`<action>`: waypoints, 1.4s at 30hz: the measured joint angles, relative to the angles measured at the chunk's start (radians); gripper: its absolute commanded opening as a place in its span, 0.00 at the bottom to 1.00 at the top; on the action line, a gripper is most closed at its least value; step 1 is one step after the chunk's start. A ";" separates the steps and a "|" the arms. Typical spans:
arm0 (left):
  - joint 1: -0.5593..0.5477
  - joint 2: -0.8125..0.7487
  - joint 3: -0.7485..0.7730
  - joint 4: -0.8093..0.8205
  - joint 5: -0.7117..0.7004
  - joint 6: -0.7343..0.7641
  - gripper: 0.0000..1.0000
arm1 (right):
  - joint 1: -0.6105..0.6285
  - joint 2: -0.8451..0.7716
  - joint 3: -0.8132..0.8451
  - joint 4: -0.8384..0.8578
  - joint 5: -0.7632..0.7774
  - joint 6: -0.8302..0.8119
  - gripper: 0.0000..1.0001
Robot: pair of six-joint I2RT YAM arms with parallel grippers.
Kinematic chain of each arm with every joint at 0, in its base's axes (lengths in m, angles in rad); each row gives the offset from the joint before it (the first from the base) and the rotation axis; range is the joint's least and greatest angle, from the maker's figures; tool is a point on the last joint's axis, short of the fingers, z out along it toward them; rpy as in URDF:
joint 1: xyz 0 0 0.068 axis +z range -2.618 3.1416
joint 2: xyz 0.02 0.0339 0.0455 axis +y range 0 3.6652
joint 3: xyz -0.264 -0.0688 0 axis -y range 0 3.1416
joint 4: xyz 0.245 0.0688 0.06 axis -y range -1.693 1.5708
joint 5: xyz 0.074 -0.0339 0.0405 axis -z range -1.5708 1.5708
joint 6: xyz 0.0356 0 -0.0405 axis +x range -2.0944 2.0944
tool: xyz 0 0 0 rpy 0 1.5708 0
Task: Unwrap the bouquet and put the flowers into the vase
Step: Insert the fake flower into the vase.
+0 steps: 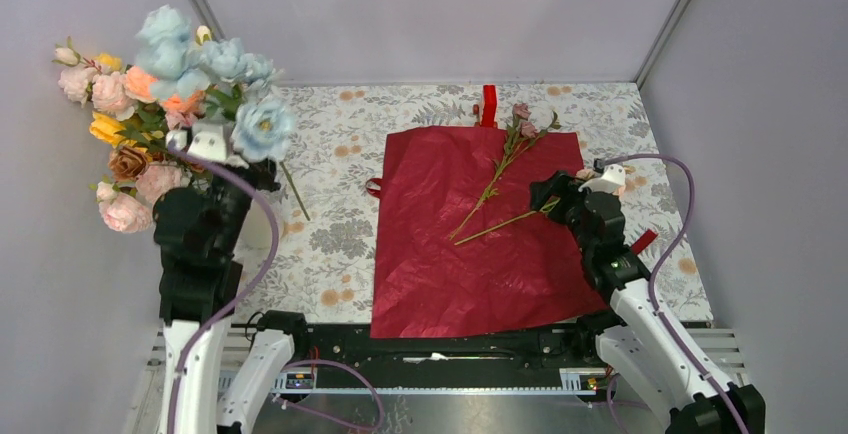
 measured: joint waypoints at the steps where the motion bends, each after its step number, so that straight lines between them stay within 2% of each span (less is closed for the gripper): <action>1: 0.000 -0.035 -0.019 0.027 -0.002 0.007 0.00 | -0.016 0.000 0.000 0.000 -0.012 0.003 0.93; 7: 0.013 -0.069 -0.011 0.143 -0.104 0.078 0.00 | -0.069 -0.032 -0.017 -0.002 -0.084 0.020 0.93; 18: 0.027 -0.048 0.010 0.204 -0.431 0.179 0.00 | -0.106 -0.064 -0.020 -0.015 -0.141 0.031 0.93; 22: 0.028 -0.100 -0.061 0.305 -0.530 0.220 0.00 | -0.112 -0.068 -0.021 -0.015 -0.154 0.037 0.93; 29: 0.028 -0.114 -0.136 0.425 -0.600 0.278 0.00 | -0.119 -0.097 -0.033 -0.018 -0.180 0.050 0.93; 34: 0.030 -0.115 -0.226 0.557 -0.611 0.321 0.00 | -0.121 -0.120 -0.037 -0.021 -0.192 0.061 0.93; 42: 0.030 -0.106 -0.351 0.679 -0.616 0.354 0.00 | -0.123 -0.176 -0.037 -0.053 -0.209 0.064 0.93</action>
